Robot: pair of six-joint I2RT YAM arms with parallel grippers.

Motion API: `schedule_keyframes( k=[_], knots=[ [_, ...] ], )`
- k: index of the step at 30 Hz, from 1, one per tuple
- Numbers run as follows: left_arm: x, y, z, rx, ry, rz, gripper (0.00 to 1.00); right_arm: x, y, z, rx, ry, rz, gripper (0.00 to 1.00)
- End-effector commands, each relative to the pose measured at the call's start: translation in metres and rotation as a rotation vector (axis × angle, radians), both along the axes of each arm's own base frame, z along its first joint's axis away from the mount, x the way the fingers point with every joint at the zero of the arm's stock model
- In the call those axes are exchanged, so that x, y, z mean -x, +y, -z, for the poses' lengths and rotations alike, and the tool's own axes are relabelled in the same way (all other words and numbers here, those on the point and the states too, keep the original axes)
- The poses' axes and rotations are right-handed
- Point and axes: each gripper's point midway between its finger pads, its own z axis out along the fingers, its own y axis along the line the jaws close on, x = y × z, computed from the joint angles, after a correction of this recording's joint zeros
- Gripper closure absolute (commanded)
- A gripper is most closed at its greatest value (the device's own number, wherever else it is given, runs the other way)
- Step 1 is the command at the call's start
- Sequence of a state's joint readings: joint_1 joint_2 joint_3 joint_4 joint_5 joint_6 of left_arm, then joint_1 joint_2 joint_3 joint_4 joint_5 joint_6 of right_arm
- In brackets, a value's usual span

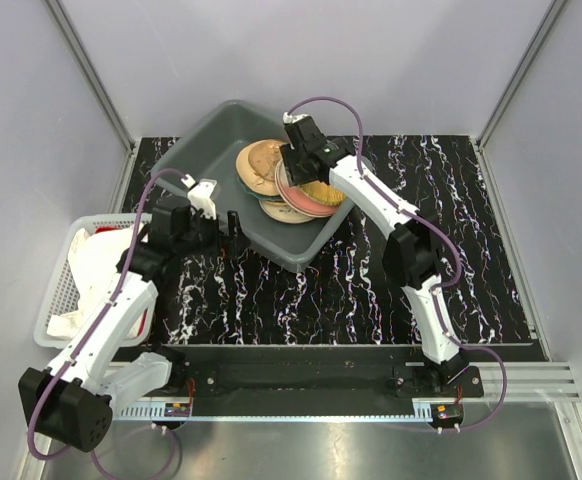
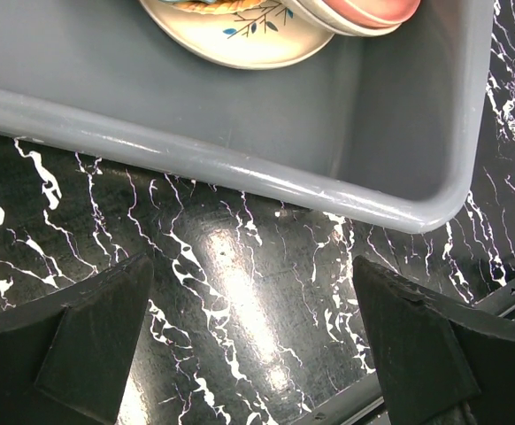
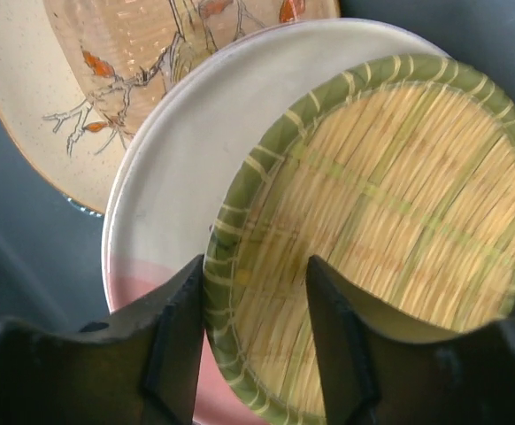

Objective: Place the plates into the plastic bin on the countertop
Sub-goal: Place the plate in the plastic bin.

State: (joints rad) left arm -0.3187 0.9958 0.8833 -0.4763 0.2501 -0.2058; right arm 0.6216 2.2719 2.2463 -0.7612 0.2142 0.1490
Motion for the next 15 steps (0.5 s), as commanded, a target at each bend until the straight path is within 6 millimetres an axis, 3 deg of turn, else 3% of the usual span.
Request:
schedule_keyframes(
  k=[1,6,7,11,15],
  knots=[
    [-0.005,0.002,-0.006,-0.003,-0.040,-0.005,0.01,0.005,0.007,-0.009,-0.074,0.037,-0.008,0.37],
    [-0.005,0.002,-0.004,-0.007,-0.037,-0.005,0.01,0.019,0.018,-0.030,-0.162,0.045,-0.067,0.18],
    [-0.005,0.002,-0.004,-0.006,-0.035,-0.004,0.01,0.022,0.020,-0.036,-0.184,0.042,-0.076,0.11],
    [-0.005,-0.003,-0.003,0.017,-0.024,0.017,0.01,0.034,0.031,-0.071,-0.339,-0.024,-0.112,0.00],
    [-0.012,0.003,-0.008,0.037,-0.042,-0.011,0.01,0.057,0.013,-0.079,-0.378,-0.047,-0.109,0.00]
  ],
)
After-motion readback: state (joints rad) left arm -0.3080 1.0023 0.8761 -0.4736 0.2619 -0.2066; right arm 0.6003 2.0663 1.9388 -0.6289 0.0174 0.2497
